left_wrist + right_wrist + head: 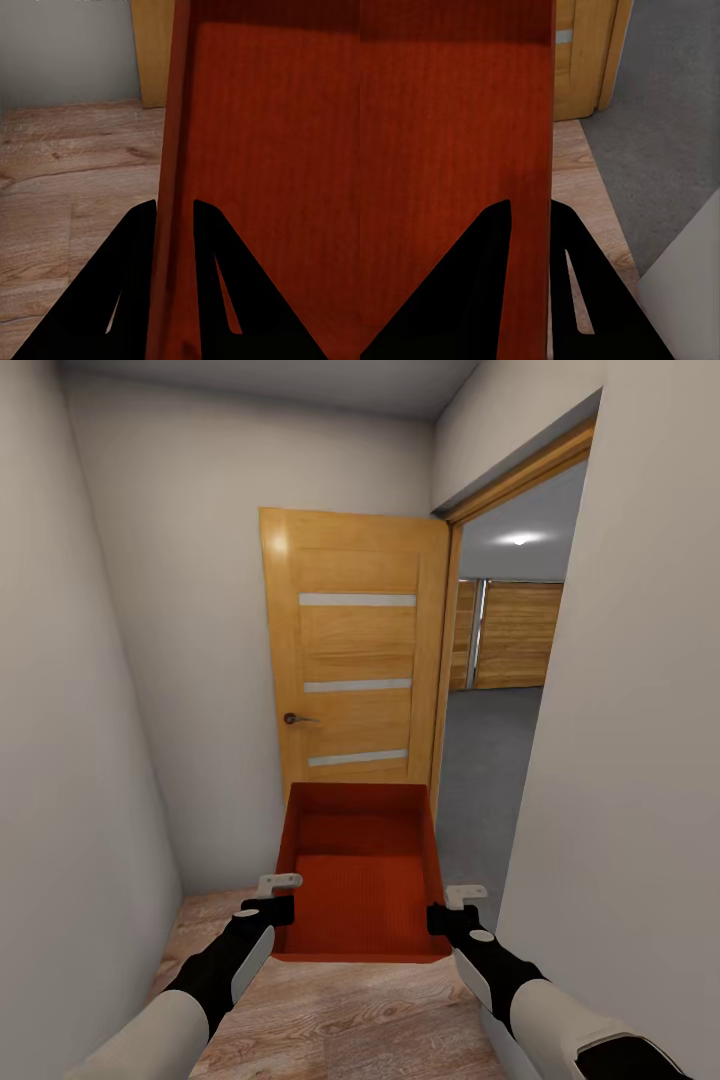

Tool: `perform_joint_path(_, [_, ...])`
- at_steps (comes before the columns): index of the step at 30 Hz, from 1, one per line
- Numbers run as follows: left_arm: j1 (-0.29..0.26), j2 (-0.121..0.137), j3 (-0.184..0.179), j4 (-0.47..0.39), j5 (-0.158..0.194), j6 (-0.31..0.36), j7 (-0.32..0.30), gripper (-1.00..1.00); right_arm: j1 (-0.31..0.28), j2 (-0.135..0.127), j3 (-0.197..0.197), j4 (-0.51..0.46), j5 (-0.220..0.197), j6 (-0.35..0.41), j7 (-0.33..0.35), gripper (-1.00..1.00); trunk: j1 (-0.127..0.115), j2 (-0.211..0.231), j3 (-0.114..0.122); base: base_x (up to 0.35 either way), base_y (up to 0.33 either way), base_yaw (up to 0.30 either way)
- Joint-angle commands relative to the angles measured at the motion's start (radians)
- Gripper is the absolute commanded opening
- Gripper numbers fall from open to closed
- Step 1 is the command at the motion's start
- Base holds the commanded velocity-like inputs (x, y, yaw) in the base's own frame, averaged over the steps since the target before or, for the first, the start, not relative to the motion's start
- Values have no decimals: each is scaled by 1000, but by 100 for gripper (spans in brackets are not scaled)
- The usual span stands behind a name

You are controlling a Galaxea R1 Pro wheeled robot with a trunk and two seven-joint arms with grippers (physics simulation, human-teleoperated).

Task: Move the two storage containers from the living room to the garage. In the garage, place one container on the floor and stack the other container on top of it (either order is fine).

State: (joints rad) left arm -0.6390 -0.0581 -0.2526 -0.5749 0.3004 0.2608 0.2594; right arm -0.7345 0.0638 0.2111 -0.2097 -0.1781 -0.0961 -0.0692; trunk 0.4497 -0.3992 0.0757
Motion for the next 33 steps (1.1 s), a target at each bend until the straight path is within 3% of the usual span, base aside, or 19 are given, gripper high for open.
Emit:
perform_joint_path(1, [-1,2,87,-4,40,0,9,-100,0,-1,-13,1,-15,-3,-1,-100,0,-1,0,19,7,0])
perform_joint_path(20, [-1,2,88,3,41,0,8,-100,0,1,-13,1,-14,-5,-2,-100,0,-1,0,200,218,-6])
perform_joint_path(33, [-1,2,87,-1,40,-1,8,-100,0,2,-13,2,-15,-4,-3,-100,0,-1,0,167,149,-260])
